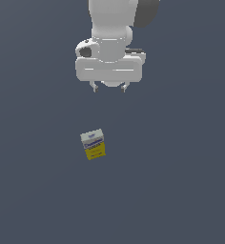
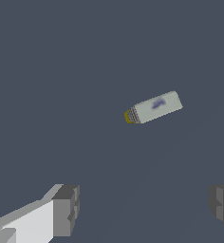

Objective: Pick up the object and move it to a goal position.

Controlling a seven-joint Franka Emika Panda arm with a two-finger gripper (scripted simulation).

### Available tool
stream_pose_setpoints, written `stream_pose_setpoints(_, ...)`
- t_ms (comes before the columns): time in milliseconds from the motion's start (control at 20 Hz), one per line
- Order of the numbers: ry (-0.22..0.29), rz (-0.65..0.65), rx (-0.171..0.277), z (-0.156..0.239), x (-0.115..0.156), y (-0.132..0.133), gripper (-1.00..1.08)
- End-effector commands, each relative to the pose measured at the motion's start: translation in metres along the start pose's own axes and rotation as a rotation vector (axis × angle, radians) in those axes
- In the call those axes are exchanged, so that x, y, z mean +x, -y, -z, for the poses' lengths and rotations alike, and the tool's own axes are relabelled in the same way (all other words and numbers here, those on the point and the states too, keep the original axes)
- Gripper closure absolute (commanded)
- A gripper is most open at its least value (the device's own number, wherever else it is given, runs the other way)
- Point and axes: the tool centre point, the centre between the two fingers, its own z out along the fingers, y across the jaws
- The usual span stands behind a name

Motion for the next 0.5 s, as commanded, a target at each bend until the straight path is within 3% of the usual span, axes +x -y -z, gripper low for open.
stream_pose_setpoints(0, 0.001, -0.02, 0.001, -0.002, 0.002, -0.001, -0.92)
stream_pose_setpoints(450, 0.01, -0.171, 0.006, -0.018, 0.015, -0.009, -0.92)
